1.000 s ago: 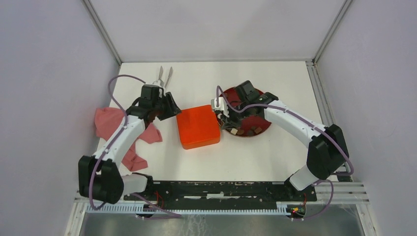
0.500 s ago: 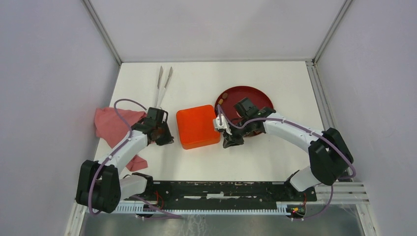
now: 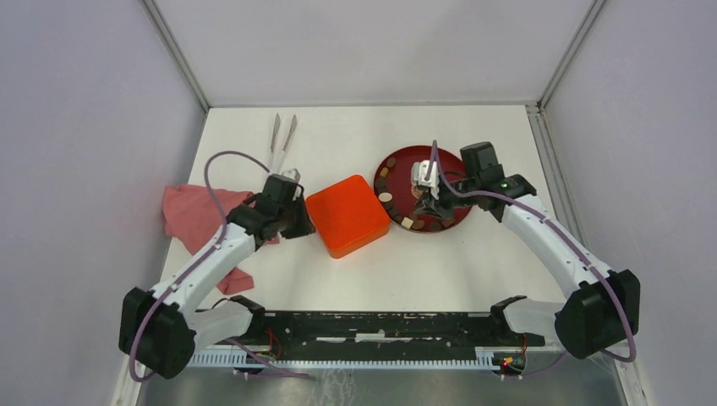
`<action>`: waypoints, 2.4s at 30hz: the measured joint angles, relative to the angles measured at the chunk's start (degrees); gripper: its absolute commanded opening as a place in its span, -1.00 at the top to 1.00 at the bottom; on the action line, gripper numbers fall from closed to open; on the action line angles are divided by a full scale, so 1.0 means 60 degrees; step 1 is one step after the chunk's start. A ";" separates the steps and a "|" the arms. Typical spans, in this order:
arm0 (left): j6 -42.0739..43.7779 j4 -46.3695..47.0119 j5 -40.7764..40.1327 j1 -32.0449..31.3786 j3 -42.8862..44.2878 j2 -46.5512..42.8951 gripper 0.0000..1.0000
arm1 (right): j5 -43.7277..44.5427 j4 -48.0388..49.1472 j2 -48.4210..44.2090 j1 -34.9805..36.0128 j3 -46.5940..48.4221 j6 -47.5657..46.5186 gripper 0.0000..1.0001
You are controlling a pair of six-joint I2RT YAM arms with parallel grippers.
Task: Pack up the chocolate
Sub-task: Close the box lid on the packing box, then reset both arms
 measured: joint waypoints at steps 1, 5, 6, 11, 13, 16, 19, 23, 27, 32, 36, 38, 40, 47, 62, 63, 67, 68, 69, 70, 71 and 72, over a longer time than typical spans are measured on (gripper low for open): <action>0.0098 -0.0379 -0.0328 -0.0011 0.0321 -0.0335 0.62 | 0.0080 -0.0080 -0.0142 -0.0124 0.0131 0.0015 0.44; 0.0707 -0.1847 -0.1326 -0.0007 0.2412 -0.1865 0.02 | 0.0474 -0.0368 -0.0543 -0.0484 0.1016 0.0339 -0.03; 0.0856 -0.1942 -0.1377 -0.0007 0.2874 -0.2153 -0.24 | 0.0557 -0.0401 -0.0630 -0.0565 0.1355 0.0477 -0.16; 0.1464 -0.1362 -0.1038 -0.0011 0.4863 -0.3723 -0.99 | 0.1071 -0.0466 -0.0841 -0.0980 0.3421 0.1053 -0.96; 0.1563 -0.0911 -0.0787 -0.0011 0.5166 -0.4335 -0.99 | 0.1366 -0.0186 -0.0994 -0.1122 0.4029 0.1483 -0.95; 0.1559 -0.0426 -0.0412 -0.0011 0.5526 -0.4805 -0.99 | 0.2065 0.0350 -0.1392 -0.1242 0.4382 0.2597 -0.96; 0.1530 -0.0131 -0.0018 -0.0011 0.5818 -0.4805 -0.99 | 0.2590 0.0444 -0.1504 -0.1297 0.4863 0.3370 -0.95; 0.1188 0.0240 0.0630 -0.0011 0.5850 -0.4739 -1.00 | 0.2637 0.0397 -0.1341 -0.1319 0.5821 0.3814 -0.96; 0.0896 0.0484 0.1060 -0.0011 0.6065 -0.4539 -0.99 | 0.2743 0.0754 -0.1399 -0.1333 0.6105 0.5158 -0.95; 0.0594 0.0761 0.1206 -0.0011 0.6262 -0.4415 -0.99 | 0.3432 0.0900 -0.1406 -0.1337 0.6105 0.6502 -0.95; 0.0353 0.0951 0.1217 -0.0011 0.6262 -0.4415 -0.99 | 0.3796 0.0998 -0.1406 -0.1344 0.6105 0.6972 -0.96; 0.0328 0.0987 0.1209 -0.0011 0.6262 -0.4415 -0.99 | 0.3825 0.1049 -0.1406 -0.1344 0.6105 0.7085 -0.95; 0.0331 0.0984 0.1209 -0.0011 0.6262 -0.4415 -0.99 | 0.3821 0.1078 -0.1406 -0.1344 0.6105 0.7162 -0.95; 0.0335 0.0805 0.1129 -0.0011 0.6400 -0.4415 -1.00 | 0.3523 0.1100 -0.1322 -0.1344 0.6109 0.7169 -0.96; 0.0306 0.1228 0.1111 -0.0011 0.6284 -0.4466 -0.99 | 0.3195 0.1282 -0.0903 -0.1344 0.6273 0.7060 -0.95; 0.0361 0.1151 0.1053 -0.0011 0.6353 -0.4375 -0.99 | 0.3330 0.1279 -0.0903 -0.1344 0.6331 0.7096 -0.96; 0.0608 0.0732 0.0772 -0.0011 0.6590 -0.4113 -0.99 | 0.3778 0.1279 -0.0907 -0.1344 0.6655 0.7067 -0.95; 0.0685 0.0645 0.0707 -0.0011 0.6630 -0.4091 -0.99 | 0.3832 0.1279 -0.0911 -0.1344 0.6736 0.7031 -0.95; 0.0758 0.0543 0.0623 -0.0011 0.6685 -0.4065 -0.99 | 0.3854 0.1282 -0.0914 -0.1344 0.6757 0.7023 -0.95; 0.0820 0.0463 0.0583 -0.0011 0.6743 -0.4047 -0.99 | 0.3934 0.1271 -0.0914 -0.1344 0.6805 0.6998 -0.95; 0.0889 0.0415 0.0535 -0.0011 0.6787 -0.4040 -0.99 | 0.4065 0.1264 -0.0903 -0.1341 0.6856 0.6987 -0.95; 0.0925 0.0382 0.0506 -0.0011 0.6819 -0.4044 -0.99 | 0.4211 0.1257 -0.0889 -0.1344 0.6907 0.6969 -0.96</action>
